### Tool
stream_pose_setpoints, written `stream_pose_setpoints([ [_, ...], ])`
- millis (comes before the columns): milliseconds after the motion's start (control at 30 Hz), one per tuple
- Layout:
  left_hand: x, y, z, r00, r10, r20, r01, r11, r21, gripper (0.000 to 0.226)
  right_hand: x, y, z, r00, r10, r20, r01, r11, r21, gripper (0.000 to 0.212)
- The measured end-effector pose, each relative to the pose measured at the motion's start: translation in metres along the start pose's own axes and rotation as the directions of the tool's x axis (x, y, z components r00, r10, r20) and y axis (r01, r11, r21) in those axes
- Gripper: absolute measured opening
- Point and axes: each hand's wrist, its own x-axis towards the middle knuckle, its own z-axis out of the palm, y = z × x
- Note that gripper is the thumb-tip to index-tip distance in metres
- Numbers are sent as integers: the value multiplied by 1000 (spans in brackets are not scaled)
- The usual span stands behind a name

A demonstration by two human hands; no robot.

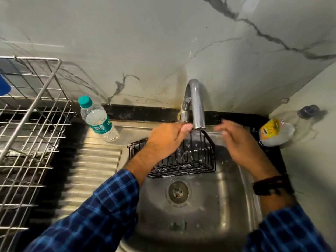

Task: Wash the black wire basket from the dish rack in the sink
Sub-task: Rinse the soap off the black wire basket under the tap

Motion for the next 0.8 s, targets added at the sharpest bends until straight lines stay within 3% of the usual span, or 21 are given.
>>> stream_pose_setpoints([
  [33, 5, 8, 3, 1000, 22, 20, -24, 995, 95, 39, 0, -19, 3, 999, -47, -4, 47, 995, 89, 25],
  [100, 14, 21, 10, 999, 37, 31, -42, 983, 176, 40, -1, -48, 17, 999, 14, 51, -20, 992, 125, 30],
  [233, 17, 17, 17, 996, 57, 61, -60, 997, 43, 49, 0, -52, 20, 985, 134, -113, -125, 989, 77, 47],
  [300, 9, 5, 10, 992, 75, 104, -83, 994, 72, 48, 0, -42, 21, 980, 155, -121, -125, 966, 225, 49],
  [367, 1, -14, 2, 984, 38, 173, -61, 989, 132, 43, 0, -28, 21, 963, 231, -139, -145, 877, 458, 50],
  [433, -4, -27, -3, 975, -19, 220, -28, 977, 212, 48, 3, -14, 18, 945, 296, -142, -183, 834, 521, 49],
  [467, -4, -29, -3, 972, -26, 235, -37, 965, 259, 50, 4, -9, 18, 950, 280, -139, -196, 880, 432, 49],
  [533, -2, -23, 1, 973, 3, 230, -76, 948, 308, 47, 8, -13, 23, 984, 153, -92, -154, 988, -12, 49],
  [600, 1, -16, 7, 982, 67, 174, -124, 932, 341, 47, 8, -35, 33, 999, -45, 16, 47, 920, -390, 46],
  [667, 4, -12, 8, 991, 76, 113, -110, 935, 337, 48, 7, -51, 41, 988, -105, 112, 145, 877, -457, 46],
  [800, 8, -19, -1, 991, 81, 104, -111, 939, 326, 42, 15, -41, 30, 996, -58, 70, 85, 870, -486, 48],
])
